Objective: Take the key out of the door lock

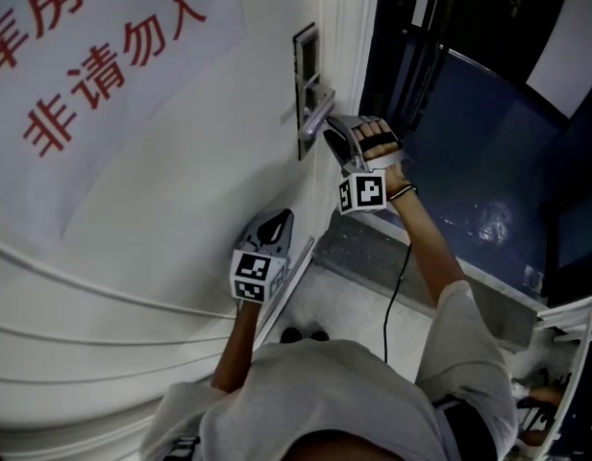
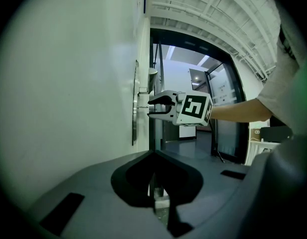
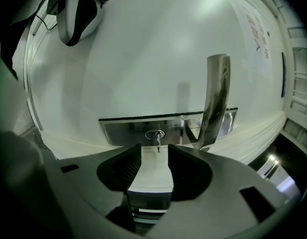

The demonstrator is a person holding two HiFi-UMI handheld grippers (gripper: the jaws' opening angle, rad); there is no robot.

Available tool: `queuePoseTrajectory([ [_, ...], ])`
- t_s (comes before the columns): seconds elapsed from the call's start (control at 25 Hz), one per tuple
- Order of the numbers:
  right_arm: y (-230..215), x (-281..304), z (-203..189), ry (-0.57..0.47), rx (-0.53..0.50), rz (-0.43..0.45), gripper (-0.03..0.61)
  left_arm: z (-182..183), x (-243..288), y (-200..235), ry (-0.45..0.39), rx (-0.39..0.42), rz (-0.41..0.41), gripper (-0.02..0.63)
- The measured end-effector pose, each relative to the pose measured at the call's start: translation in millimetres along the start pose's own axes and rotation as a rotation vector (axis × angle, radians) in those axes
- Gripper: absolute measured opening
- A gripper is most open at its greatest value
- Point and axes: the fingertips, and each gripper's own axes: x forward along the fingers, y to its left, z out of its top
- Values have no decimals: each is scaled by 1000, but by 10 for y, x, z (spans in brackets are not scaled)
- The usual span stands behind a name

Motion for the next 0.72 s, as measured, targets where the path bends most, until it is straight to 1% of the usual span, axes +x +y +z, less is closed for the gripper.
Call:
queuePoseTrajectory([
  [0.04, -2, 29, 3, -1, -3, -3, 172, 3, -2, -1, 0, 1, 0, 18],
  [0.44, -50, 246, 48, -12, -46, -37, 84, 1, -24, 37, 2, 5, 10, 18],
  [0.56, -65, 290, 37, -6, -61, -54, 38, 19, -31, 39, -2, 3, 10, 18],
  [0.72, -75, 306, 36, -3, -59, -65, 32, 1, -29, 45, 1, 0, 11, 18],
])
